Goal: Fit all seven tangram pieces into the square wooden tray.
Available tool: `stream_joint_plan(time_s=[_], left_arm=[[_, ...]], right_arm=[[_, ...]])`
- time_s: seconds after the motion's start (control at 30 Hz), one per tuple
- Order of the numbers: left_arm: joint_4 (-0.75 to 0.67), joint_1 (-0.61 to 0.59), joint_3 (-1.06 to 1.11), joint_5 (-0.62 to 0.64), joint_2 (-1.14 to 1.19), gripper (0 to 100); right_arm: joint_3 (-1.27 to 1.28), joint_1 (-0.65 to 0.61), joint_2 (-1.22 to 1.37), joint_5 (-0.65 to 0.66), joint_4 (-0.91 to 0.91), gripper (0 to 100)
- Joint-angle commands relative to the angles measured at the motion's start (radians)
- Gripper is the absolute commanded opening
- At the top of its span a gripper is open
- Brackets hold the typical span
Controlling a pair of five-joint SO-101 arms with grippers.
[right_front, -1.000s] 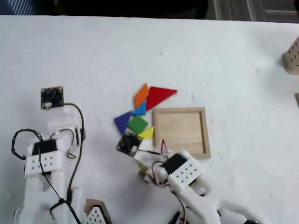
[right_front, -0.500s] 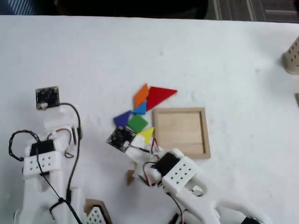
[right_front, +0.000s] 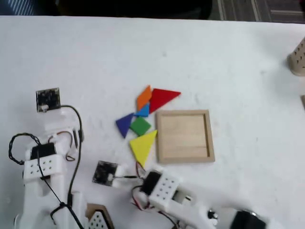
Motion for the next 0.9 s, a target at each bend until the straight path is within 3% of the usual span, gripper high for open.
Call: stream_joint_plan(time_s=[0.0, 0.43, 0.87], left_arm=[[-0.025, -0.012, -0.021, 0.011, 0.010, 21], [-0.025, -0.012, -0.021, 0.012, 0.010, 21], [-0.025, -0.012, -0.021, 0.012, 0.010, 21]], right_arm=[[-0.121, 0.044, 0.119, -0.063, -0.015, 1.8], [-0.269, 0.320, 0.188, -0.061, -0.189, 1.8], [-0.307, 0.334, 0.262, -0.066, -0.341, 1.8]])
